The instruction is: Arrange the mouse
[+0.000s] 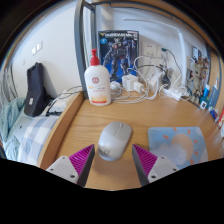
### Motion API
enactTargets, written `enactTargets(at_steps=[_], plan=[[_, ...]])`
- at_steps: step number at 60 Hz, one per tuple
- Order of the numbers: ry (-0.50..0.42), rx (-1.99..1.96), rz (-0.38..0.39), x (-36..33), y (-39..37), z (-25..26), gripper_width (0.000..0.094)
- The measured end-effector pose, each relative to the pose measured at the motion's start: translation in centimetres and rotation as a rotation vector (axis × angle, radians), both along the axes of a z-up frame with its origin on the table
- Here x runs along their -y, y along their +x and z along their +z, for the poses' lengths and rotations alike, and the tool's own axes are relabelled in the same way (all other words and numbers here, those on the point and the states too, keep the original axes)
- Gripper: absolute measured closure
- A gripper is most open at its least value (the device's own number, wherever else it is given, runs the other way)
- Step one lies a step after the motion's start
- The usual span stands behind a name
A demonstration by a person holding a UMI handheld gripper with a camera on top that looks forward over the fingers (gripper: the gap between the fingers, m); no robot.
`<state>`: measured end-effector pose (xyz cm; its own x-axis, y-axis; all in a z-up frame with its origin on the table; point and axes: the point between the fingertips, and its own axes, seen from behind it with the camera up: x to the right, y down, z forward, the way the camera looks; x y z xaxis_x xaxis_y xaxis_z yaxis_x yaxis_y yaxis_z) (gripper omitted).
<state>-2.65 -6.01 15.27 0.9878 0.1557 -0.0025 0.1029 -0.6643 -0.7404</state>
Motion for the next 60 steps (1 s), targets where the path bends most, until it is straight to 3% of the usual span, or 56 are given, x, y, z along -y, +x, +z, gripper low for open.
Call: enactTargets(at_steps=[15, 26, 32, 33, 40, 49, 60], plan=[[-0.019, 0.041, 0.001, -4.8, -2.7, 0.4, 0.0191], [-0.014, 0.042, -0.001, -6.4, -5.1, -0.7, 0.0252], [-0.001, 0.044, -0.016, -7.2, -5.3, -0.9, 0.0323], [0.001, 0.044, -0.019, -7.3, -5.3, -0.9, 0.0389], [0.008, 0.055, -0.031, -7.7, -5.3, -1.0, 0.0436], [-0.015, 0.060, -0.027, -7.8, -4.8, -0.7, 0.0586], [-0.063, 0.030, -0.019, -8.3, -4.7, -0.6, 0.0606]])
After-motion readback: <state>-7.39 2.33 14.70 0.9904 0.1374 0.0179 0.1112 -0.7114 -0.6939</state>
